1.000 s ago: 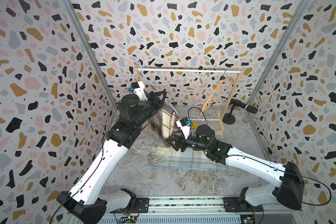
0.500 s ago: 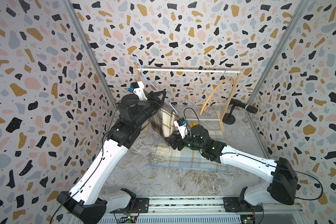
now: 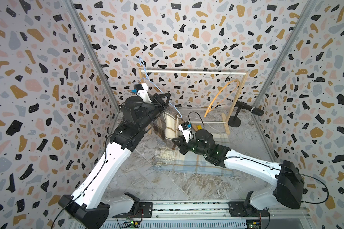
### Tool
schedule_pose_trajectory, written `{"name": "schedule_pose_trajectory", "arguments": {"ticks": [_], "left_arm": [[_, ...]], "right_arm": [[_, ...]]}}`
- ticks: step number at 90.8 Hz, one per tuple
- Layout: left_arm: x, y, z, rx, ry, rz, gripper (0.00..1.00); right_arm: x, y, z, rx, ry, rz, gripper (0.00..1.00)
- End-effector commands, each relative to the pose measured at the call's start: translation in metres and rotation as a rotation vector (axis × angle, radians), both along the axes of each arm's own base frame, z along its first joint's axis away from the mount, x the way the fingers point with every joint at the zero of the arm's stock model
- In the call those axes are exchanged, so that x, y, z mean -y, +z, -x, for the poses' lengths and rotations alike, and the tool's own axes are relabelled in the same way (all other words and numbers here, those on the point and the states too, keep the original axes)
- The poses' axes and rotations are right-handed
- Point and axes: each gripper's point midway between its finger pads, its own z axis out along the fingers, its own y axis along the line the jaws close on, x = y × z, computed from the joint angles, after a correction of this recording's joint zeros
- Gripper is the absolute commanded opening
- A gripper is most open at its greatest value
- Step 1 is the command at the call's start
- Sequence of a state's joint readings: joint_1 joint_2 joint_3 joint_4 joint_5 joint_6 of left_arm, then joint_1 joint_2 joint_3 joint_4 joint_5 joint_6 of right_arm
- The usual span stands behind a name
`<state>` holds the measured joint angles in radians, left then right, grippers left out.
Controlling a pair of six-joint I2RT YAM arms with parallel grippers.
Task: Hang the scarf on the hanger
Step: Adjust the scarf at the hanger.
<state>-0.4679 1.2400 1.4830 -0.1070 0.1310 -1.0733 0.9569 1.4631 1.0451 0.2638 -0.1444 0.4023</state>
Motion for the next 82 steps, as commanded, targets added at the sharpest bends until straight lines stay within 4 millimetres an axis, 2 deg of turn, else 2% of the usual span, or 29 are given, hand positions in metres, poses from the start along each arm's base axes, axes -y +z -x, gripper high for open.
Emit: {"name": "schedule_pose_trajectory", "arguments": {"ticks": [1, 16, 30, 62, 82], "left_arm": [[-0.004, 0.051, 0.012, 0.182, 0.006, 0.034, 0.0], [-0.004, 0.049, 0.01, 0.18, 0.012, 0.02, 0.0], [-0.003, 0.046, 0.008, 0.175, 0.014, -0.001, 0.0], [0.001, 0.041, 0.005, 0.171, 0.004, -0.064, 0.0], [0.003, 0.037, 0.002, 0.164, 0.0, -0.072, 0.0]], "right_arm": [[0.004, -0.007, 0.012, -0.019, 0.01, -0.001, 0.0], [0.007, -0.027, 0.018, -0.044, -0.003, 0.017, 0.0], [0.012, -0.035, 0.017, -0.035, -0.022, 0.048, 0.0], [0.025, -0.072, 0.019, -0.037, -0.055, 0.144, 0.0], [0.032, -0.082, 0.017, -0.031, -0.08, 0.174, 0.0]]}}
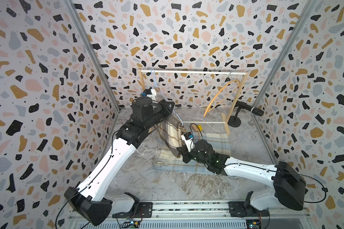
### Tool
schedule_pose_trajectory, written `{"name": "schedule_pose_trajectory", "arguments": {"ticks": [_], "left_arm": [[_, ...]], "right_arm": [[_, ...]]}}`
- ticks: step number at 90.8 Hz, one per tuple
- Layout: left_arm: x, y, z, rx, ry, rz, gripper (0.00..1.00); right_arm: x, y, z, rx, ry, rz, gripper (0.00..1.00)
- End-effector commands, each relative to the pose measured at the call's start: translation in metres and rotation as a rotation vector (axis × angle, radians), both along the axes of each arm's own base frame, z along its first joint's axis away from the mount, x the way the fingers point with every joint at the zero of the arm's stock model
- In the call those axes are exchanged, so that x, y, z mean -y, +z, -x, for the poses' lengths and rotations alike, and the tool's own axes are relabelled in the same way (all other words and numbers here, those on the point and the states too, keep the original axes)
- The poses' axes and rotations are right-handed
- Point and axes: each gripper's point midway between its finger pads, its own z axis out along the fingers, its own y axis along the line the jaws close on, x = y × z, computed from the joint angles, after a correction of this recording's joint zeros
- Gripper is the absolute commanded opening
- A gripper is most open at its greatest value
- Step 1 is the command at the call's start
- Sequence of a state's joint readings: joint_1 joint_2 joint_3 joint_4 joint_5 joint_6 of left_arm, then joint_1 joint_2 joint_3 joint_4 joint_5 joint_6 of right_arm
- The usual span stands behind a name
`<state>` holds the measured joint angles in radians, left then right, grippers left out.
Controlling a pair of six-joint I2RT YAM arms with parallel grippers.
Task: Hang the scarf on the hanger
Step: Adjust the scarf at the hanger.
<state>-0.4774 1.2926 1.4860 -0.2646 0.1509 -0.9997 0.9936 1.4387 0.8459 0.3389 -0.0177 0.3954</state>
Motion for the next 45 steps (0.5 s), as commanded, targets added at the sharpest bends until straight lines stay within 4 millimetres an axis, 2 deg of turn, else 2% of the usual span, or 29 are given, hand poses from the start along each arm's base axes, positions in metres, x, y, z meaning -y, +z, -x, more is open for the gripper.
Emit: {"name": "schedule_pose_trajectory", "arguments": {"ticks": [1, 21, 45], "left_arm": [[-0.01, 0.094, 0.012, 0.307, 0.016, 0.085, 0.0], [-0.008, 0.095, 0.01, 0.306, 0.011, 0.088, 0.0], [-0.009, 0.095, 0.009, 0.309, 0.019, 0.086, 0.0]], "right_arm": [[0.009, -0.015, 0.008, -0.016, 0.002, 0.067, 0.0], [0.007, -0.039, 0.009, -0.026, 0.004, 0.131, 0.0], [0.009, -0.051, 0.011, -0.012, -0.011, 0.172, 0.0]]}}
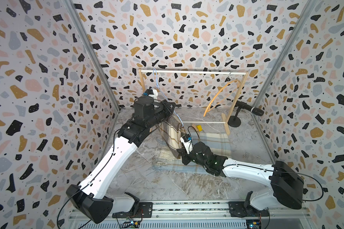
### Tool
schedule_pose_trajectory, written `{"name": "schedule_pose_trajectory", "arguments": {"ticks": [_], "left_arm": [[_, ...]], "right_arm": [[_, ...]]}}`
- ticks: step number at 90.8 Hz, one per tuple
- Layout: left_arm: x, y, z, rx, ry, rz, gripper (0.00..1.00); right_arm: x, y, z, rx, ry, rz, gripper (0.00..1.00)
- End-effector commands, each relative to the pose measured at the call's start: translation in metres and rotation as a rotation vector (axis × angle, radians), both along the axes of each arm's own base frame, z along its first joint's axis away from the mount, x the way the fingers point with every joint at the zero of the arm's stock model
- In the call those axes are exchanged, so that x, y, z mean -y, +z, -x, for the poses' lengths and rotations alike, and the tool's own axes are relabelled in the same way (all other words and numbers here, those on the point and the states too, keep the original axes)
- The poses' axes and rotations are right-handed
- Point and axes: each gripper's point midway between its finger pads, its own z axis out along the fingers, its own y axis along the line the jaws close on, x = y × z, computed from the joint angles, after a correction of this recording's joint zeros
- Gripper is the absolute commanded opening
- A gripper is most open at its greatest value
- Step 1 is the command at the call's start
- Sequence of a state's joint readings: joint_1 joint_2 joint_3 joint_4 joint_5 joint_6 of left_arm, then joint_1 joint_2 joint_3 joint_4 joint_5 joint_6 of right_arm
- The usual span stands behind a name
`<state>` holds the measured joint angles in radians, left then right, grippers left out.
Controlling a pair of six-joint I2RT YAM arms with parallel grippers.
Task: Hang the scarf on the hanger
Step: Adjust the scarf at the hanger.
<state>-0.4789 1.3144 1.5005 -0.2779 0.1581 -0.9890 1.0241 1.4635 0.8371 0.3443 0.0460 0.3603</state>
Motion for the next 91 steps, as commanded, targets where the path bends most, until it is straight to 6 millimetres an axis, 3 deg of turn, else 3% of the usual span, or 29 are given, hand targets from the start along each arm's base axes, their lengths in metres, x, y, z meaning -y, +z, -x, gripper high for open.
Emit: {"name": "schedule_pose_trajectory", "arguments": {"ticks": [1, 24, 54, 71, 84, 91], "left_arm": [[-0.013, 0.1, 0.012, 0.32, 0.027, 0.103, 0.0], [-0.011, 0.094, 0.012, 0.312, 0.014, 0.086, 0.0], [-0.002, 0.072, 0.037, 0.27, -0.098, 0.081, 0.0], [-0.002, 0.065, 0.057, 0.261, -0.16, 0.042, 0.0], [0.012, 0.058, 0.08, 0.214, -0.307, 0.018, 0.0], [0.018, 0.053, 0.092, 0.188, -0.382, 0.013, 0.0]], "right_arm": [[0.011, -0.037, 0.009, -0.044, 0.0, 0.116, 0.0], [0.014, -0.017, 0.009, -0.012, -0.001, 0.083, 0.01], [0.035, 0.029, 0.035, 0.022, 0.074, 0.037, 0.64], [0.076, 0.035, 0.054, 0.035, 0.086, 0.168, 0.87], [0.122, 0.046, 0.049, 0.085, -0.023, 0.266, 0.98], [0.142, 0.054, 0.045, 0.085, -0.076, 0.26, 0.99]]}}
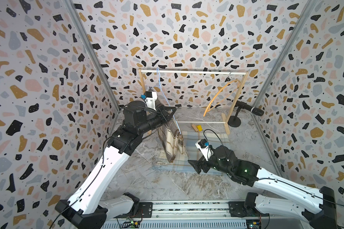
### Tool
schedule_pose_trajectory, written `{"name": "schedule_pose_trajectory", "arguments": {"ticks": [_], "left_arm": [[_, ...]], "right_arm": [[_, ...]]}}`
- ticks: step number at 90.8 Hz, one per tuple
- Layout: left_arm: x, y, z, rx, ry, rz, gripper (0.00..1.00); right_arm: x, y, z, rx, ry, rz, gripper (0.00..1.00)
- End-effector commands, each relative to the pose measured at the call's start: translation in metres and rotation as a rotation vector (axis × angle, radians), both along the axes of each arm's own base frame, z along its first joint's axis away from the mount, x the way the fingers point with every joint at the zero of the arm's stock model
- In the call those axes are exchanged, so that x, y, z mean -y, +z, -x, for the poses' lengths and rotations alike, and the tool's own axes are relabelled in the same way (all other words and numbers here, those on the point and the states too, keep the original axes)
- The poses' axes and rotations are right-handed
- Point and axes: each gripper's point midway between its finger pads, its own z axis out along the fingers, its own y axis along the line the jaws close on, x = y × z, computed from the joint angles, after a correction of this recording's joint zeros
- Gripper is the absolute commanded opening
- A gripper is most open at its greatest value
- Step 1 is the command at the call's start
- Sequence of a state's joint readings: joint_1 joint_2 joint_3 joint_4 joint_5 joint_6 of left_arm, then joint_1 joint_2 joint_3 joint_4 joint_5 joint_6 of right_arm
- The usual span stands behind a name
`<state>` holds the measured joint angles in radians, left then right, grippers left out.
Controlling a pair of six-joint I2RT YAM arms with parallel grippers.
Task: Hang the scarf on the hanger
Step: Adjust the scarf at the hanger, then place the hanger at the clothesline.
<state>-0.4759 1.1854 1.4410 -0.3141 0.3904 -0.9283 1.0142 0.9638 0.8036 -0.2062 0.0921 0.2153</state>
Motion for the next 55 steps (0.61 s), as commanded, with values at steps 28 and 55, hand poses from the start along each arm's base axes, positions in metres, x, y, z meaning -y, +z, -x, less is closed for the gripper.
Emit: {"name": "schedule_pose_trajectory", "arguments": {"ticks": [28, 55], "left_arm": [[0.014, 0.033, 0.053, 0.11, -0.323, -0.052, 0.0], [0.002, 0.043, 0.003, 0.096, -0.308, -0.062, 0.0]], "right_arm": [[0.082, 0.021, -0.018, -0.143, -0.217, 0.02, 0.99], [0.083, 0.016, -0.028, -0.277, -0.238, -0.056, 0.99]]}}
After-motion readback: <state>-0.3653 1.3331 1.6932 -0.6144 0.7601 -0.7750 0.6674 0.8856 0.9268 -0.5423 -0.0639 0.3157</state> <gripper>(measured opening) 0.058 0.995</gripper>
